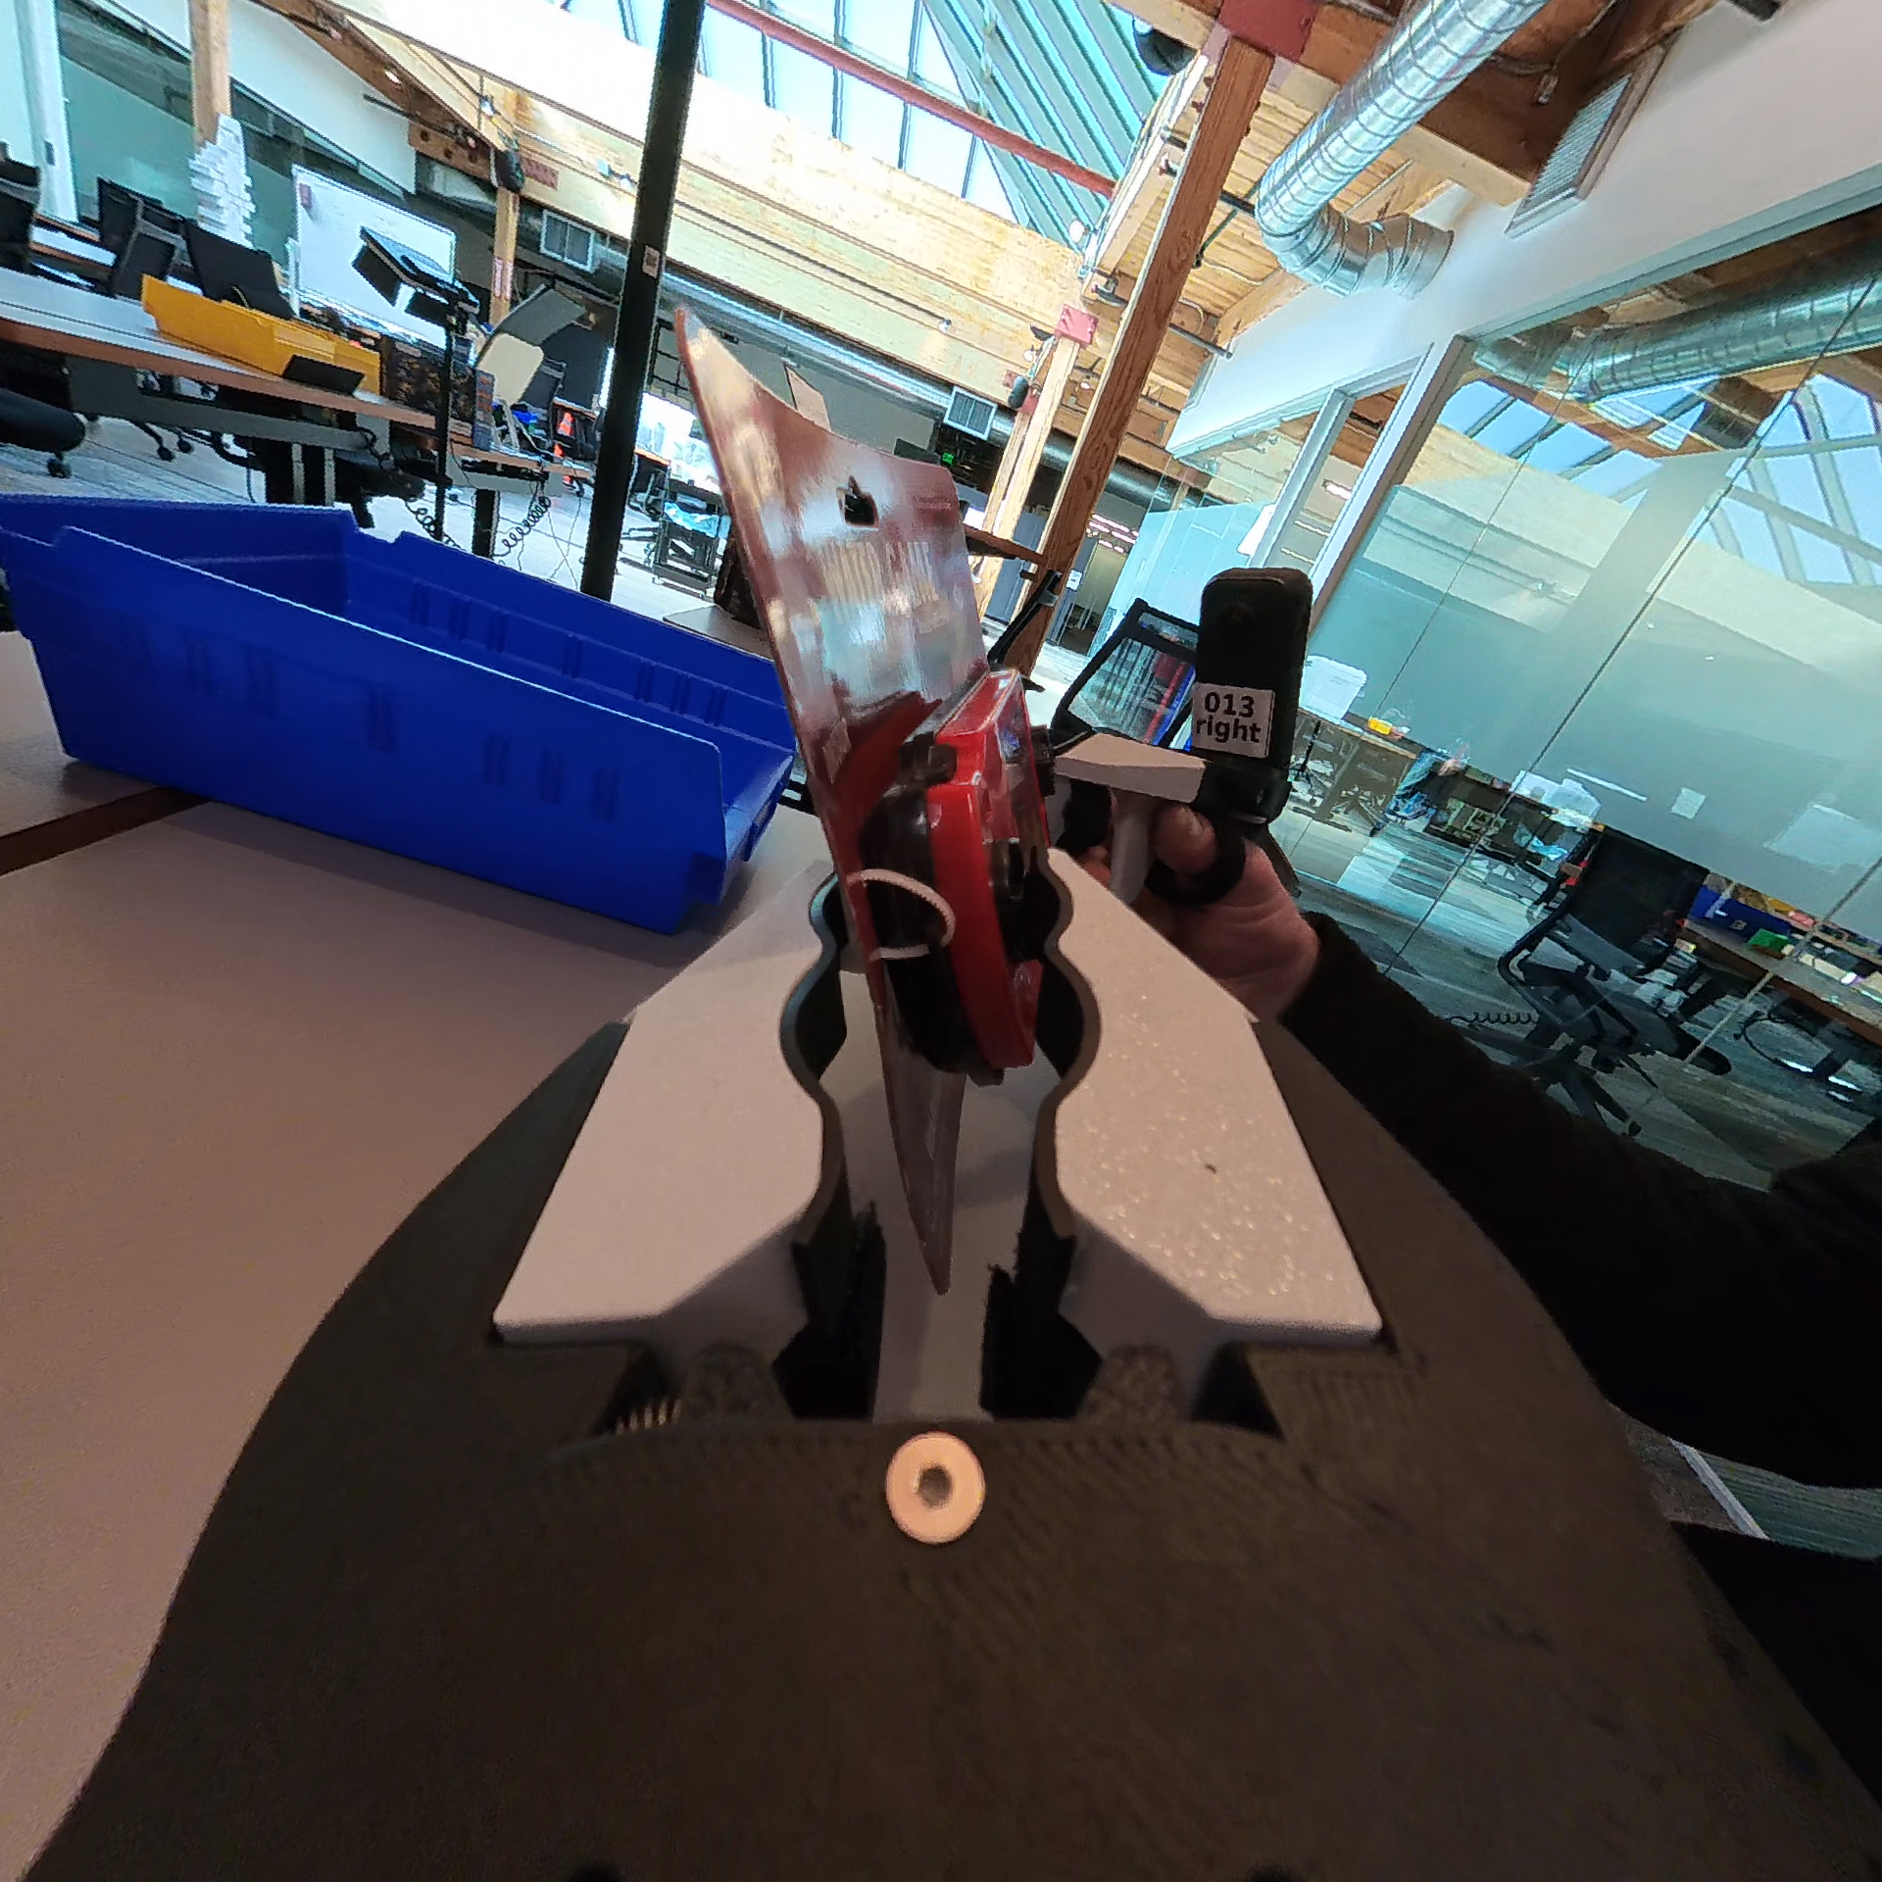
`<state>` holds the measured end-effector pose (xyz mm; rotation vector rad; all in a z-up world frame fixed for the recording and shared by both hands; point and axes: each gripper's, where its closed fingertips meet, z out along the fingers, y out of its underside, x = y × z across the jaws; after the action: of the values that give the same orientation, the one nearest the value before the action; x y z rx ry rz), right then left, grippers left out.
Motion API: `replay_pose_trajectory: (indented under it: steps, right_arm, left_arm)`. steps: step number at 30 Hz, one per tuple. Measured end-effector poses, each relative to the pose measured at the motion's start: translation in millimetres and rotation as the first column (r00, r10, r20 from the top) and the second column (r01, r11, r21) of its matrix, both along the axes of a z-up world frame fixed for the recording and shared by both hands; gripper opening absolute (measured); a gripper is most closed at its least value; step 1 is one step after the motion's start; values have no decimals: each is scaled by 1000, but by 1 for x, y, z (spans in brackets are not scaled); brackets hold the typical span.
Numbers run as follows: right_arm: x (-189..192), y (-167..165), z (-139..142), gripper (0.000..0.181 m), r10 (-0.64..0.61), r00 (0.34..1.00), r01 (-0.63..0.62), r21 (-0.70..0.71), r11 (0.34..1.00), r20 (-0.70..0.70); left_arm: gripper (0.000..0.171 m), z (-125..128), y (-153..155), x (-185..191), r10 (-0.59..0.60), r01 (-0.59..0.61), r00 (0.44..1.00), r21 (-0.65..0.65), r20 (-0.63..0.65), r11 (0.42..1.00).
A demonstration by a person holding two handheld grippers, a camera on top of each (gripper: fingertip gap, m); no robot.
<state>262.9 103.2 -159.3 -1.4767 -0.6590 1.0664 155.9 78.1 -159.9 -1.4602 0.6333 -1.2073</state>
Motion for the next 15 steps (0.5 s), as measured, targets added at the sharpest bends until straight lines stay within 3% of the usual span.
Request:
replay_pose_trajectory:
  steps: [15]
  right_arm:
    - [-4,-1,-12,38,65,998,-66,-90,994,-17]
  left_arm:
    - [30,-6,-4,-2,-21,21,999,11,-29,1000]
